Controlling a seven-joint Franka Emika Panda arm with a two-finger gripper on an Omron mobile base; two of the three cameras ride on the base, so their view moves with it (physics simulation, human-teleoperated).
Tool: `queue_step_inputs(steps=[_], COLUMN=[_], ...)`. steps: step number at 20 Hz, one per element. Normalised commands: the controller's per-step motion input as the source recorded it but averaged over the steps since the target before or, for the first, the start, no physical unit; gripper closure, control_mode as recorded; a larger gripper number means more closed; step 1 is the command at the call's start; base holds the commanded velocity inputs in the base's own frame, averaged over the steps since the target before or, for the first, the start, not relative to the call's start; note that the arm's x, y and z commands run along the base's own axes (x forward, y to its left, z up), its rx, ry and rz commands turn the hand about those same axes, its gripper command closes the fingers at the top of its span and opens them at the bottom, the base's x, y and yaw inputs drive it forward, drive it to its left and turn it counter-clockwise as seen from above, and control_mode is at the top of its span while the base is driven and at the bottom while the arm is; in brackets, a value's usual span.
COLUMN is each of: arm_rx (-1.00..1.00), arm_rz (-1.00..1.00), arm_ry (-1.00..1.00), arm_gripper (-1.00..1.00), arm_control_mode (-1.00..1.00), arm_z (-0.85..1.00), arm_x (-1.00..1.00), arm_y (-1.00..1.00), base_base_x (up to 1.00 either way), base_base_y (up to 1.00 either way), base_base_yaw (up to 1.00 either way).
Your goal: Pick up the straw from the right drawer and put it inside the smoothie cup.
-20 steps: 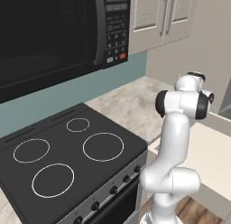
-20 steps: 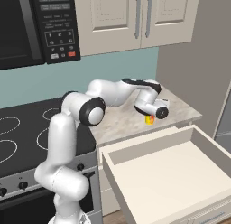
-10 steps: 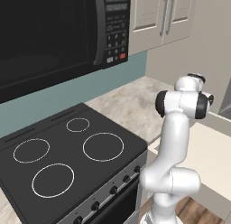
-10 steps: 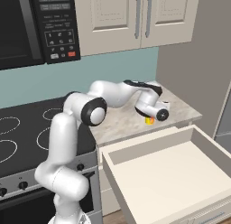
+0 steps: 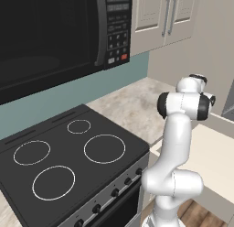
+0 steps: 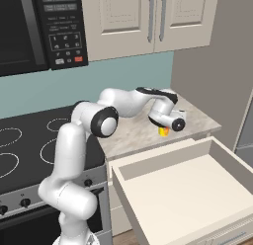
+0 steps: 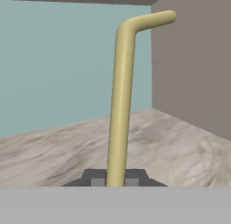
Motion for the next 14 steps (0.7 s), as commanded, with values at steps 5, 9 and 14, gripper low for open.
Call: queue_step_inputs(steps=[5,9,14], arm_rx=[0.0,0.0,0.0], arm_rz=[0.0,0.0,0.0], arm_ry=[0.0,0.0,0.0], arm_gripper=[1.0,1.0,1.0], arm_control_mode=[-1.0,-1.0,-1.0], arm_z=[0.0,0.0,0.0], arm_x=[0.16,0.04,-0.01], arm_y=[-0.08,-0.14,-0.13], base_base_x=[0.0,0.0,0.0], base_base_y=[0.0,0.0,0.0], base_base_yaw=[0.0,0.0,0.0])
